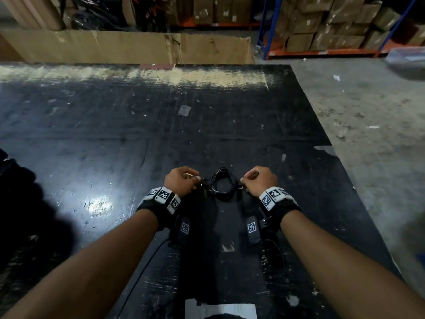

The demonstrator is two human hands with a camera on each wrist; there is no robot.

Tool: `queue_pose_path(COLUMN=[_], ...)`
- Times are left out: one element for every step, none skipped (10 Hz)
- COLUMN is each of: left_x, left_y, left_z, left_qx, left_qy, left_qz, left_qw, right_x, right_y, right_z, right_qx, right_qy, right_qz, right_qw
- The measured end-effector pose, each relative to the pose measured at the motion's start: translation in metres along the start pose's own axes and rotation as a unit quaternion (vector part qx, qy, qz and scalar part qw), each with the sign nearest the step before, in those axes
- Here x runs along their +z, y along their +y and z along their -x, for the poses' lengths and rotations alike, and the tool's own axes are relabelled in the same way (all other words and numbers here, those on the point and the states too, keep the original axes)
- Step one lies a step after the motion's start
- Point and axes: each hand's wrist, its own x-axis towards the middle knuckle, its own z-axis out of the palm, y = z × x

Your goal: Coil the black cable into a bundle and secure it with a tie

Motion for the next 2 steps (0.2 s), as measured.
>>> queue_pose_path(left_x=[-0.023,-0.063], left_y=[-0.01,-0.018], left_z=[-0.002,0.0], left_qx=[0.004,0.018], left_qy=[-0.002,-0.012], left_qz=[-0.001,0.005], left_qw=[1.0,1.0], right_x=[-0.017,-0.052], right_y=[0.01,0.028], right_z=[-0.005,-0.002], right_qx=[-0.019,-0.034], right_qy=[-0.008,0.002], right_qz=[0.017,0.011], right_qw=[1.0,0.999])
